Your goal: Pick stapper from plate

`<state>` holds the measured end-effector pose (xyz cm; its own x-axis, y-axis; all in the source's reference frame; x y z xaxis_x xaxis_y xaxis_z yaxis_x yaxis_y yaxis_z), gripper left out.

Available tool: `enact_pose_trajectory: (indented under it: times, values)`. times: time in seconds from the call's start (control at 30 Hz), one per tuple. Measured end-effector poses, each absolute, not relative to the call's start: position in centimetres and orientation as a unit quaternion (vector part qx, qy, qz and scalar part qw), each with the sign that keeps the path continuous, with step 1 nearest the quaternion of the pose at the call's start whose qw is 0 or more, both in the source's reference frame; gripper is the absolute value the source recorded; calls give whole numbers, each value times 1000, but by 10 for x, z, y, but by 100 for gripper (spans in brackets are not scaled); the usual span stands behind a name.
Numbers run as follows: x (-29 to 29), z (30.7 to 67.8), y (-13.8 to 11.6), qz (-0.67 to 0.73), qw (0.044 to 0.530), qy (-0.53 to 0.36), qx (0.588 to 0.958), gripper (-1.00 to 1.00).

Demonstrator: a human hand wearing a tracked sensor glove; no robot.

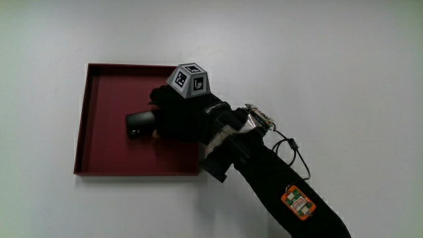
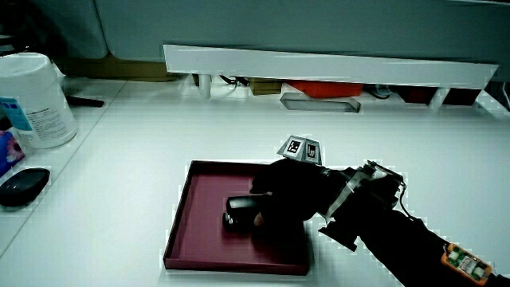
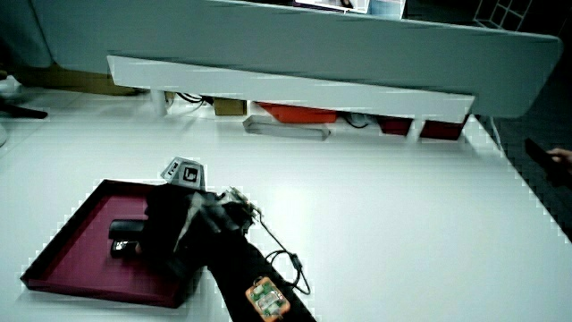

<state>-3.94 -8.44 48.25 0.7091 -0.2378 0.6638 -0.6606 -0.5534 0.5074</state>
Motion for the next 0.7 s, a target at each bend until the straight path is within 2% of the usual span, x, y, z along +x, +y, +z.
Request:
enact_pose_trajectory:
  times: [0.27, 0.47, 0.7]
  values:
    - [-39, 483, -84, 273, 373, -266, 846, 100]
    - [-36, 476, -87, 276, 358, -270, 850, 100]
    - [-20, 443, -94, 295, 332, -281, 850, 100]
